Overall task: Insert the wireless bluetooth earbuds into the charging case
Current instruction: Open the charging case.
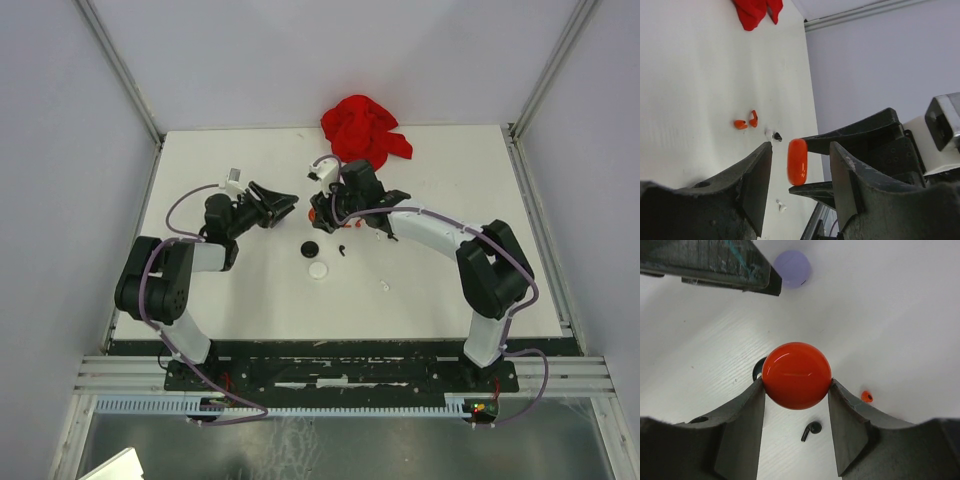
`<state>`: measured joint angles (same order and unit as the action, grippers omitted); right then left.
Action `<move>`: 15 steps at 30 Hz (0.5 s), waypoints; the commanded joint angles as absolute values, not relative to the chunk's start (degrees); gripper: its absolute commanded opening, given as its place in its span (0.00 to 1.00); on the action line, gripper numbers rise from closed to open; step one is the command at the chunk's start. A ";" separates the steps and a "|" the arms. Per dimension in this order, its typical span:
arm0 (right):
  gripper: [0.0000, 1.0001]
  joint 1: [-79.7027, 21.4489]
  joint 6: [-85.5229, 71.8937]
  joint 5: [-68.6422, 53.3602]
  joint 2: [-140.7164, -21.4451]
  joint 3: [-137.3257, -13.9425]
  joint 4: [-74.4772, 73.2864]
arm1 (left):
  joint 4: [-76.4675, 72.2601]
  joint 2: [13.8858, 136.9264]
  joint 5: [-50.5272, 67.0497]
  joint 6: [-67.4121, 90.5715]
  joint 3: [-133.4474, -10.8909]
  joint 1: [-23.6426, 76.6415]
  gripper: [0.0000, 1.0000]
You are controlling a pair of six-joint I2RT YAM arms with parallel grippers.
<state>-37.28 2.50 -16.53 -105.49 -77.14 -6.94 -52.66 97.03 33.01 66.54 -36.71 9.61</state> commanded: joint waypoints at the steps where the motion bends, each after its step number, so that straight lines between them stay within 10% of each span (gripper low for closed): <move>1: 0.22 -37.19 3.95 -19.62 -101.10 -76.11 -8.21 | -60.24 97.14 37.76 67.52 -37.49 9.59 0.56; 15: 0.23 -37.24 3.72 -20.78 -100.09 -75.58 -8.31 | -51.82 97.11 39.87 61.23 -39.81 13.02 0.55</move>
